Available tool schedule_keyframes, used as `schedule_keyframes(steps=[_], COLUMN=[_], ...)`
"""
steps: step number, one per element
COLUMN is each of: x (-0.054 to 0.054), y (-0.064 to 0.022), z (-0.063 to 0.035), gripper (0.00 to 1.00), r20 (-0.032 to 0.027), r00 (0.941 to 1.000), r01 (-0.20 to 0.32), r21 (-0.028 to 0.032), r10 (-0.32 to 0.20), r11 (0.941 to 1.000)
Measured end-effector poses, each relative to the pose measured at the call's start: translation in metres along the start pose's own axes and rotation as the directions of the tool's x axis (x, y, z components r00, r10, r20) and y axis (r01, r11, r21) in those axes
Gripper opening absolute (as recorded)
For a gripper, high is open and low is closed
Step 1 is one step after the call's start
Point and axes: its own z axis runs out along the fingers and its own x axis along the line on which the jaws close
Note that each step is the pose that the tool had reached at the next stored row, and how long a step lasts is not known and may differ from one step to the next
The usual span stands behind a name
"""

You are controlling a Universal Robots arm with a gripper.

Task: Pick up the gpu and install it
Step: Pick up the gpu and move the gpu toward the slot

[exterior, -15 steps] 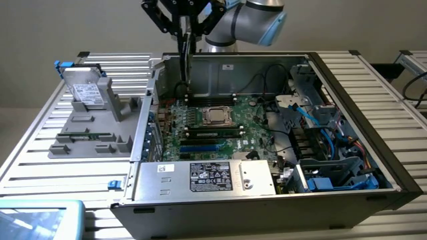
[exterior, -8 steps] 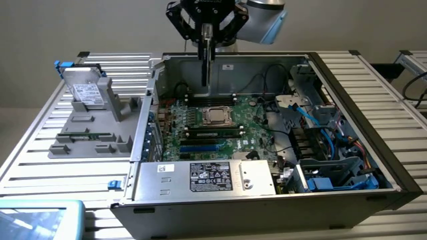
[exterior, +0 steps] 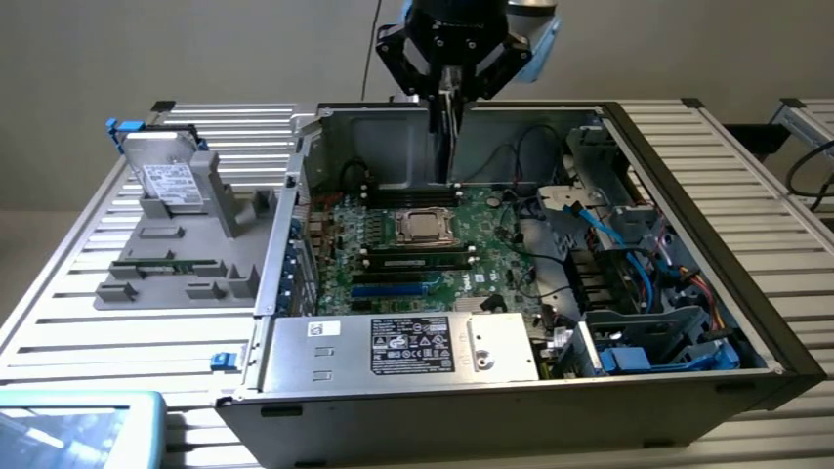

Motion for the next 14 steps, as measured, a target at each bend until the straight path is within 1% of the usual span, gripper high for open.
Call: schedule_keyframes(steps=[2, 4, 14], x=[-0.0081, -0.0106, -0.0108], y=[-0.0007, -0.0007, -0.0008], z=[0.0029, 0.0044, 0.0045], gripper=[0.29, 0.29, 0.29], r20=[0.0002, -0.0001, 0.0000], r00=[1.0000, 1.0000, 1.0000], r01=[0.000, 0.000, 0.000], r21=[-0.0001, 0.0001, 0.0000], r10=[0.000, 0.000, 0.000], r11=[1.0000, 1.0000, 1.0000])
